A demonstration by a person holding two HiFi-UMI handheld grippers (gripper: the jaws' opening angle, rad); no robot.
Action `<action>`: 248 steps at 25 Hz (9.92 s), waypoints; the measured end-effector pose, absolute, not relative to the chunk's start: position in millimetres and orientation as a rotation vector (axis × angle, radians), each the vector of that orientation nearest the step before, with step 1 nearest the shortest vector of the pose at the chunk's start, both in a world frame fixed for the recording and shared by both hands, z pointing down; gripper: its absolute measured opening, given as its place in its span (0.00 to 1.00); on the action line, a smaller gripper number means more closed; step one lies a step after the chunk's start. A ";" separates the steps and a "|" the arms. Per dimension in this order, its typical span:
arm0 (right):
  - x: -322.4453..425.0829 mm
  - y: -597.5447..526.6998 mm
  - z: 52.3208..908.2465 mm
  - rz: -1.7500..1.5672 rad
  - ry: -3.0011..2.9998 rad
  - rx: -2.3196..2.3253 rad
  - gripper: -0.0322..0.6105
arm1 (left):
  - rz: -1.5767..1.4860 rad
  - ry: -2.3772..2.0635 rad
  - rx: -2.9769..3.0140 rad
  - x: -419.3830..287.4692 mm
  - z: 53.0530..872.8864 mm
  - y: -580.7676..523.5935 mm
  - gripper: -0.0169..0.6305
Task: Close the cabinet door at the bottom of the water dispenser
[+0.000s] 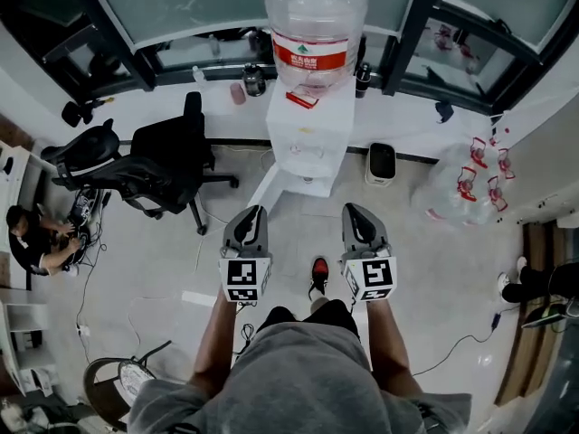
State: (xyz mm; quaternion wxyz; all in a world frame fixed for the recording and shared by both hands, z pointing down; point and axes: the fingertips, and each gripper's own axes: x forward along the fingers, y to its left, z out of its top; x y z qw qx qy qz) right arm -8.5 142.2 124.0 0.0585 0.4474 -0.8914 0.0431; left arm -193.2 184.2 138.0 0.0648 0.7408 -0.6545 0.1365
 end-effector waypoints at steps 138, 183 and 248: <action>-32.6 62.9 683.4 0.695 -2.380 1.202 0.07 | 0.799 -1.462 1.954 -192.8 757.4 104.9 0.31; 86.1 23.7 703.5 0.776 -2.325 1.576 0.07 | 0.854 -1.387 2.167 -64.3 755.9 -0.4 0.23; 133.2 -50.8 715.5 0.768 -2.273 1.721 0.07 | 0.881 -1.482 2.230 -36.9 761.0 -121.3 0.19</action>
